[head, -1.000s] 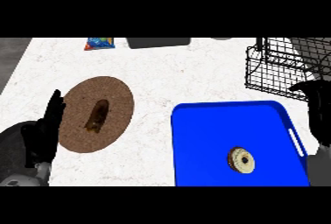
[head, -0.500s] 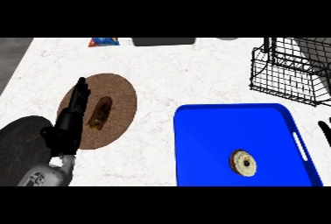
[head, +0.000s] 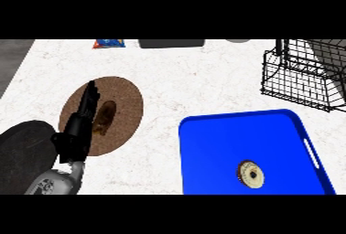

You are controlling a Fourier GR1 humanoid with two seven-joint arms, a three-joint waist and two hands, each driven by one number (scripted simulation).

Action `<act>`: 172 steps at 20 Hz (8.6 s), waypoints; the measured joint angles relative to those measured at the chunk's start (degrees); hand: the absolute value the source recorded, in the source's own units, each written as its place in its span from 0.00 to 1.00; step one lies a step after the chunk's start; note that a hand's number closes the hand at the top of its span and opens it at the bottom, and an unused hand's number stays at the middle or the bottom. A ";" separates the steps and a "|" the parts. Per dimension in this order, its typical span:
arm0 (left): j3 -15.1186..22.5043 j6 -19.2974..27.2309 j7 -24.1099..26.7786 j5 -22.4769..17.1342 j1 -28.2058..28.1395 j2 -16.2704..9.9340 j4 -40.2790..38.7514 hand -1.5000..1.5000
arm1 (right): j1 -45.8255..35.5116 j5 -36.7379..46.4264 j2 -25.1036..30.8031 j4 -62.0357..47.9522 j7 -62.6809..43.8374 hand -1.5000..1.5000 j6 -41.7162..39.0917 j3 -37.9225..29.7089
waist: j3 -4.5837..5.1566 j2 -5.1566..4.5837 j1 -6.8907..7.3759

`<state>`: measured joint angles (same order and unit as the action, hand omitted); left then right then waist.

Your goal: Pick the cupcake from the tray and place it in the tiered basket

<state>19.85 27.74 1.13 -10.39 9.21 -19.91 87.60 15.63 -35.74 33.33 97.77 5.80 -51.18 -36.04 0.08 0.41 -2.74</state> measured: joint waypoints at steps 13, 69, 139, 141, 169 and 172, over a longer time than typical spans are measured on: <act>0.90 -0.44 -1.68 2.23 1.45 2.02 0.29 0.50 | 4.88 22.74 1.12 33.77 -13.95 0.00 4.84 1.73 | 0.01 -0.28 1.97; -9.04 -10.65 -3.26 11.42 -0.13 10.04 0.61 0.50 | 1.58 76.30 -8.51 28.46 -12.91 0.00 11.60 32.91 | -0.10 -0.37 2.54; -14.73 -18.28 -3.59 19.38 -0.25 18.31 1.34 0.50 | -23.06 114.03 -28.39 -11.32 -32.00 1.00 25.74 36.67 | 0.42 -0.59 4.46; -14.72 -17.92 -2.91 19.60 -0.29 18.49 0.43 0.50 | -27.57 115.96 -29.21 -14.64 -36.35 1.00 25.77 35.45 | 0.24 -0.63 4.20; -16.55 -18.59 -3.42 19.18 -0.24 17.68 0.77 0.50 | -67.16 114.25 -24.49 1.37 -52.42 1.00 6.12 15.81 | -0.05 -0.41 3.12; -15.95 -18.67 -4.29 19.55 -0.45 17.82 2.00 0.50 | -69.20 112.69 -21.09 -4.57 -51.00 1.00 8.99 13.57 | -0.06 -0.45 3.24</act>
<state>3.89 9.07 -3.16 9.16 8.77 -2.09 89.60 -53.57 76.95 12.24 93.20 -45.20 -42.19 -22.47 0.02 -0.04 0.50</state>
